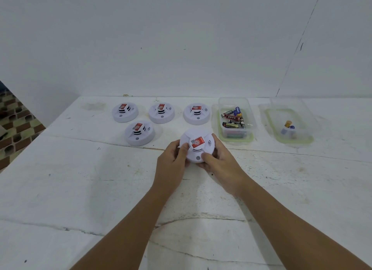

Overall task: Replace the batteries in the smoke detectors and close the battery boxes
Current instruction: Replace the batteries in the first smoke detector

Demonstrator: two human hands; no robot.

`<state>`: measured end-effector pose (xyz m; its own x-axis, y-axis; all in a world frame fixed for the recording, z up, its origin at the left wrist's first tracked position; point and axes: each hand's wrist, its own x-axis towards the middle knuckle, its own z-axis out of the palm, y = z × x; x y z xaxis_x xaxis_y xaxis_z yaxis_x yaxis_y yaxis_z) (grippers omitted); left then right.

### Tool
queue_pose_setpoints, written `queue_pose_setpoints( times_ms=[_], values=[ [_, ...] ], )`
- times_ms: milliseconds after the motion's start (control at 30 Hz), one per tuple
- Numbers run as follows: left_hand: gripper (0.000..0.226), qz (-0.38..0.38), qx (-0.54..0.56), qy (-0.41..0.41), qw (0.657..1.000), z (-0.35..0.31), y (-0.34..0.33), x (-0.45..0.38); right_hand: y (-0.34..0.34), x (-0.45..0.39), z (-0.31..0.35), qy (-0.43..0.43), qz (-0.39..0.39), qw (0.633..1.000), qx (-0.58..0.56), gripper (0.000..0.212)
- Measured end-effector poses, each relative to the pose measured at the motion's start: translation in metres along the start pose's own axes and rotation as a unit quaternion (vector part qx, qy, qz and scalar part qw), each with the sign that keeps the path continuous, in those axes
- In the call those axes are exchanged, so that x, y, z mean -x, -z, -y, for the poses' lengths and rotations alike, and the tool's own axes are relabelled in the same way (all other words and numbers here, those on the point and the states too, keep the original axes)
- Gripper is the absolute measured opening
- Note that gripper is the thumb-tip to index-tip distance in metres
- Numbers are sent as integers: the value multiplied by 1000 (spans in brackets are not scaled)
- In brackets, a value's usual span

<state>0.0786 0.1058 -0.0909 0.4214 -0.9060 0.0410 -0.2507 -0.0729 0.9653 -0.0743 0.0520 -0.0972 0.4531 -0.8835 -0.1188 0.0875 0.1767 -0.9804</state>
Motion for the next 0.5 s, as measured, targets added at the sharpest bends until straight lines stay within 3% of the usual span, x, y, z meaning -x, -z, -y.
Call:
queue_pose_setpoints(
  times_ms=[500],
  values=[
    [23, 0, -6, -4, 1000, -1, 0, 1, -3, 5, 6, 4, 1, 1000, 1, 54]
  ],
)
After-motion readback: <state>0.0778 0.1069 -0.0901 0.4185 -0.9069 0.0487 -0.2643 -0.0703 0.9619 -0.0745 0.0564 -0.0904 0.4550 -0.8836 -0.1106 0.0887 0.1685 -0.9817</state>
